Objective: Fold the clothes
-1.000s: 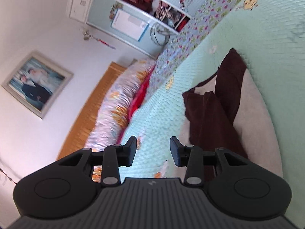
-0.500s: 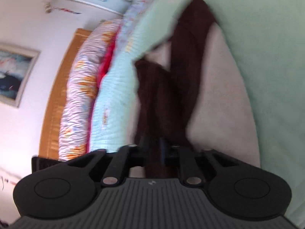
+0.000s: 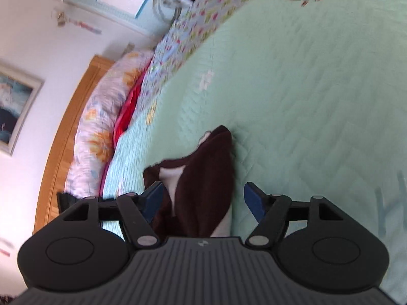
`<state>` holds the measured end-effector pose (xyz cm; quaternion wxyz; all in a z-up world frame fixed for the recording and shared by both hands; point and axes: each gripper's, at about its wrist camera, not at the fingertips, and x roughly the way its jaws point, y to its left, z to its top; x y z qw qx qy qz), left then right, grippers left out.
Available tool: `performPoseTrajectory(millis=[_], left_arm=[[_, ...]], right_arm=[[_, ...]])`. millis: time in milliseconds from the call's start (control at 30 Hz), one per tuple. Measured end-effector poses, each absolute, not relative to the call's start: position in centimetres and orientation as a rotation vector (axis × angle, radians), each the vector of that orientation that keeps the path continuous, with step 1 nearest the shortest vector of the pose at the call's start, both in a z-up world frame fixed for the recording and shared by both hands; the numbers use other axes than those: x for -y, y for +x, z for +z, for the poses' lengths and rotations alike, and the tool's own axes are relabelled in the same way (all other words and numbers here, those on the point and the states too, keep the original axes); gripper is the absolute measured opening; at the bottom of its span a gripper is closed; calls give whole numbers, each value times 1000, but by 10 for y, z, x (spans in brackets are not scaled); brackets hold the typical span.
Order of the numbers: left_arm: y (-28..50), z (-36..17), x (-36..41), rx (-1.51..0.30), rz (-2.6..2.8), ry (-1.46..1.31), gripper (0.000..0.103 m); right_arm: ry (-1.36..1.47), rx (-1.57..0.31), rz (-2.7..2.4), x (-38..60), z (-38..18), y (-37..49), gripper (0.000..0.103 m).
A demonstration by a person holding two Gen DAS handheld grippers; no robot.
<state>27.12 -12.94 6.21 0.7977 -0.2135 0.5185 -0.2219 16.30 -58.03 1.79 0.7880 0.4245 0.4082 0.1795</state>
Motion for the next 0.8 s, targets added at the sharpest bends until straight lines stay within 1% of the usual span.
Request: performPoseTrajectory(millis=[133,200,400,500,533,567,600,633,667,700,800], left_arm=[[282,49,129,-1136,-534,-446,67],[283,45,125,-1144,-581,-471,76],[311,30,147,-1164,-714,-498,78],[321,25,162,-1142,-768,-482,78],[322,23,165,-1127,-778,-484,78],[323,23,168,-1120,-784,-485,77],[323,24,171,-1115,-792,-474,72],[322,26,174,-1109,-800,-452,66],[320,26,177,-1111,-802,-430,43],[318,27,180,-1110,-784,-400,30],[308,35,190,-1085,-729,-304,21]], right_arm=[[944,-936,440,584,-1,173,72],[994,-925,474,587,-9,175,72],[1052,-910,600,583,-21,197,71],[1026,-924,642,579,-22,209,64],[1021,-931,641,579,-23,212,57],[1020,-940,632,579,-24,214,46],[1012,-951,620,579,-26,215,39],[997,-964,604,578,-28,215,25],[986,-968,594,577,-28,215,20],[981,-963,589,576,-27,213,20],[936,-947,562,568,-20,208,21]])
